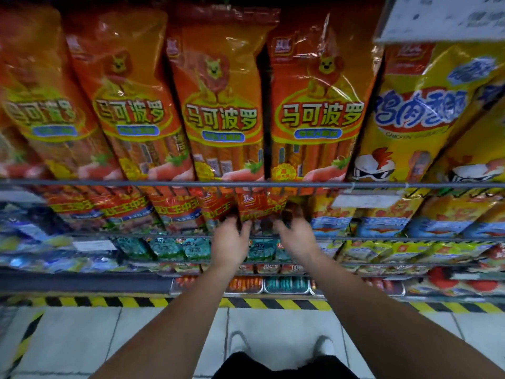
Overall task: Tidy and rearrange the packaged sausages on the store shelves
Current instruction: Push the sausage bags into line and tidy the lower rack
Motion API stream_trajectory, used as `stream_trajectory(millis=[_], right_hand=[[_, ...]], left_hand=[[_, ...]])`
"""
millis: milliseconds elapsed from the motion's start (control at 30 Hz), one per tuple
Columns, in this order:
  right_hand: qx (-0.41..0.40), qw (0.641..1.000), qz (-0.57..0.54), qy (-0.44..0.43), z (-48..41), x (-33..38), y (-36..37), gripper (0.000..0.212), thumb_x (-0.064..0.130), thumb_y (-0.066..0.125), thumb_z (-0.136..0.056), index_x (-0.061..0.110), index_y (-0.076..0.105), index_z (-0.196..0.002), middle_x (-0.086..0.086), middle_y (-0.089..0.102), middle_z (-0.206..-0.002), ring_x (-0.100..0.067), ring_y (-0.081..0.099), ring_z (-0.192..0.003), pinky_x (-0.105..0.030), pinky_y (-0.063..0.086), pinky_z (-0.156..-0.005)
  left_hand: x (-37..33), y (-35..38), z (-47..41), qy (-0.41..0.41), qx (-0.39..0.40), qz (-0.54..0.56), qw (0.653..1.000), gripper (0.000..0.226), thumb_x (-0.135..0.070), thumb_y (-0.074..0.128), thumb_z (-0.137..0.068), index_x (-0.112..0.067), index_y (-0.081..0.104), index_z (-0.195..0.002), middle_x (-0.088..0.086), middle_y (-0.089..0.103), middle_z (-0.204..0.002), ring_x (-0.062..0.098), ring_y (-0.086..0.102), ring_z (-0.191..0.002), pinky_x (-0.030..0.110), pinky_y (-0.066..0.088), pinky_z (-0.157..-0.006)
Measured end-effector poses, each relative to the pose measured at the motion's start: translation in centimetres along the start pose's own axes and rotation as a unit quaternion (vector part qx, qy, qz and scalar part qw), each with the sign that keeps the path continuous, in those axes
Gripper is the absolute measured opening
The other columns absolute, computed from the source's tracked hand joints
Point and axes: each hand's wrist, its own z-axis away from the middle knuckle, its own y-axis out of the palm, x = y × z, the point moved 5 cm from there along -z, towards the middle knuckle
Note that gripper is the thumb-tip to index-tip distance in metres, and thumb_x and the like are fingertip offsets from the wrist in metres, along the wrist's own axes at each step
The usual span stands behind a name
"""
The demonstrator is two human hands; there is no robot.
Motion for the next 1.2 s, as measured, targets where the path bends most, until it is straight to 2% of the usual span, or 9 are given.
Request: stream_trajectory(millis=[100, 167, 233, 333, 533, 633, 867, 1000, 1200], right_hand=[[-0.042, 0.998, -0.037, -0.008, 0.1, 0.1, 0.2, 0.045, 0.028, 0.053, -0.100, 0.012, 0.036, -0.138, -0.016, 0.067, -0.087, -0.033, 0.062, -0.069, -0.035, 0.046, -0.055], [-0.062, 0.997, -0.047, -0.010, 0.4, 0.0, 0.3, 0.051, 0.025, 0.052, -0.100, 0.015, 0.029, -0.145, -0.007, 0.061, -0.073, -0.024, 0.053, -0.055, -0.028, 0.034, -0.045], [-0.090, 0.993, -0.068, -0.017, 0.7, 0.0, 0.1, 0.045, 0.028, 0.052, -0.101, 0.016, 0.034, -0.141, 0.001, 0.058, -0.075, -0.016, 0.050, -0.055, -0.025, 0.031, -0.046], [-0.138, 0.987, -0.081, -0.026, 0.9, -0.3, -0.4, 0.042, 0.036, 0.052, -0.100, 0.016, 0.043, -0.136, -0.001, 0.063, -0.092, -0.021, 0.055, -0.069, -0.027, 0.035, -0.056], [-0.190, 0.981, -0.041, -0.020, 1.4, -1.2, -1.8, 0.037, 0.037, 0.053, -0.100, 0.015, 0.051, -0.130, -0.001, 0.054, -0.056, -0.020, 0.046, -0.043, -0.029, 0.026, -0.040], [-0.198, 0.980, -0.023, -0.023, 1.3, -1.7, -2.1, 0.033, 0.037, 0.051, -0.101, 0.018, 0.057, -0.127, -0.006, 0.058, -0.058, -0.027, 0.050, -0.045, -0.032, 0.028, -0.041], [-0.205, 0.978, 0.046, -0.014, 1.2, -2.0, -3.0, 0.029, 0.038, 0.050, -0.101, 0.014, 0.067, -0.100, -0.002, 0.057, -0.062, -0.024, 0.052, -0.050, -0.027, 0.025, -0.041], [-0.231, 0.971, 0.060, -0.021, 1.5, -2.0, -3.6, 0.032, 0.040, 0.049, -0.101, 0.015, 0.069, -0.102, -0.002, 0.058, -0.062, -0.026, 0.051, -0.051, -0.025, 0.019, -0.042], [-0.248, 0.967, 0.062, -0.026, 1.9, -1.4, -3.8, 0.031, 0.039, 0.050, -0.100, 0.017, 0.071, -0.107, -0.010, 0.069, -0.077, -0.035, 0.059, -0.064, -0.028, 0.025, -0.048]], left_hand=[[0.2, -0.1, -0.5, 0.020, 0.013, 0.016, 1.000, 0.027, -0.035, 0.053, -0.099, -0.011, 0.066, -0.099, 0.006, 0.068, -0.088, 0.023, 0.059, -0.075, 0.031, 0.042, -0.064], [0.3, -0.2, -0.7, 0.029, 0.022, 0.018, 0.999, 0.026, -0.036, 0.053, -0.099, -0.013, 0.066, -0.100, 0.006, 0.070, -0.088, 0.022, 0.060, -0.073, 0.033, 0.047, -0.065], [0.2, -0.2, -0.8, 0.041, 0.026, 0.023, 0.999, 0.028, -0.037, 0.054, -0.099, -0.013, 0.068, -0.102, 0.007, 0.071, -0.088, 0.025, 0.064, -0.075, 0.037, 0.053, -0.069], [-0.6, -0.1, -1.3, 0.062, 0.025, 0.013, 0.998, 0.033, -0.039, 0.053, -0.099, -0.011, 0.068, -0.109, 0.008, 0.072, -0.090, 0.028, 0.064, -0.077, 0.033, 0.047, -0.062], [-2.2, 0.8, -1.7, 0.054, 0.049, 0.023, 0.997, 0.033, -0.038, 0.053, -0.099, -0.010, 0.066, -0.109, 0.010, 0.071, -0.096, 0.033, 0.064, -0.086, 0.030, 0.038, -0.064], [-2.4, 1.4, -1.6, 0.042, 0.047, 0.019, 0.998, 0.033, -0.040, 0.052, -0.099, -0.011, 0.065, -0.108, 0.010, 0.070, -0.091, 0.033, 0.064, -0.082, 0.031, 0.037, -0.062], [-2.9, 1.8, -1.3, 0.034, 0.038, 0.005, 0.999, 0.035, -0.039, 0.050, -0.101, -0.008, 0.062, -0.112, 0.015, 0.068, -0.088, 0.035, 0.064, -0.079, 0.031, 0.031, -0.058], [-3.5, 1.7, -1.4, 0.047, 0.030, -0.002, 0.998, 0.035, -0.038, 0.050, -0.101, -0.007, 0.062, -0.111, 0.011, 0.063, -0.079, 0.034, 0.063, -0.076, 0.032, 0.029, -0.054], [-3.6, 1.7, -1.2, 0.043, 0.020, 0.011, 0.999, 0.031, -0.031, 0.053, -0.101, -0.009, 0.062, -0.120, 0.014, 0.071, -0.097, 0.033, 0.064, -0.084, 0.030, 0.033, -0.060]])
